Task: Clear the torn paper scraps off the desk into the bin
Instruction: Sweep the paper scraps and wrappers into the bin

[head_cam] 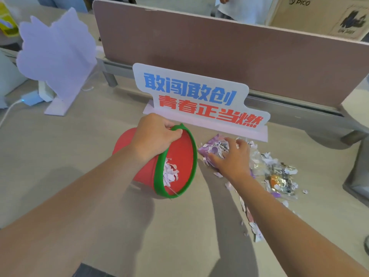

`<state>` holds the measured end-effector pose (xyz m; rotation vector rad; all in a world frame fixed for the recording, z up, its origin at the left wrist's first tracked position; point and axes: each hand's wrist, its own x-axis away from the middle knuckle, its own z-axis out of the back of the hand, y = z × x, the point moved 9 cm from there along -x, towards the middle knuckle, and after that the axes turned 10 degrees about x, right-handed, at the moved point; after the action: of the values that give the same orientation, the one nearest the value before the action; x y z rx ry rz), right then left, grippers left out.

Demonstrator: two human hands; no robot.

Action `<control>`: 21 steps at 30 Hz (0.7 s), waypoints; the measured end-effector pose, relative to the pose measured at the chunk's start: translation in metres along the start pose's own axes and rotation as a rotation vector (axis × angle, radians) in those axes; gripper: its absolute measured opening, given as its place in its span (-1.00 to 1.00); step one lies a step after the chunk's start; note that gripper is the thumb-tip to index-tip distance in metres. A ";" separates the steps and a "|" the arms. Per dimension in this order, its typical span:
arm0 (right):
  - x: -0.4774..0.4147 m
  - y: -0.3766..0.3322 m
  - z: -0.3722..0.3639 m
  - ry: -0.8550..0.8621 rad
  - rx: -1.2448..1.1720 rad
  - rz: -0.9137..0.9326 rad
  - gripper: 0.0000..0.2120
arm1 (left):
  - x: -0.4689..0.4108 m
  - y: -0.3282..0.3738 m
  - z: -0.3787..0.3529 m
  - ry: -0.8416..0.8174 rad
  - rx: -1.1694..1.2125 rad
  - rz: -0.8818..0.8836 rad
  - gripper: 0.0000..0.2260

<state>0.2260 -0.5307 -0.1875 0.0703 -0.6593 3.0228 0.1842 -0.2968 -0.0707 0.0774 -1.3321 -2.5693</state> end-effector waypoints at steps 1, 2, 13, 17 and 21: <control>-0.010 0.003 -0.007 -0.036 0.091 -0.004 -0.18 | -0.002 0.001 -0.001 0.003 0.004 0.002 -0.84; -0.021 0.005 -0.015 -0.080 0.175 -0.003 -0.09 | -0.005 0.001 -0.001 0.013 0.013 0.007 -0.84; -0.030 0.031 -0.077 -0.113 0.441 0.054 -0.29 | -0.022 -0.005 0.007 0.080 0.095 -0.001 -0.86; -0.028 0.026 -0.074 0.021 0.331 0.091 -0.60 | -0.022 -0.007 0.013 0.098 0.095 0.002 -0.88; -0.026 0.015 -0.084 -0.087 0.439 0.181 -0.78 | -0.023 -0.016 0.019 0.114 0.118 0.034 -0.83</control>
<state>0.2485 -0.5099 -0.2717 0.1665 0.0075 3.2956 0.2001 -0.2676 -0.0737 0.2167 -1.4281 -2.4179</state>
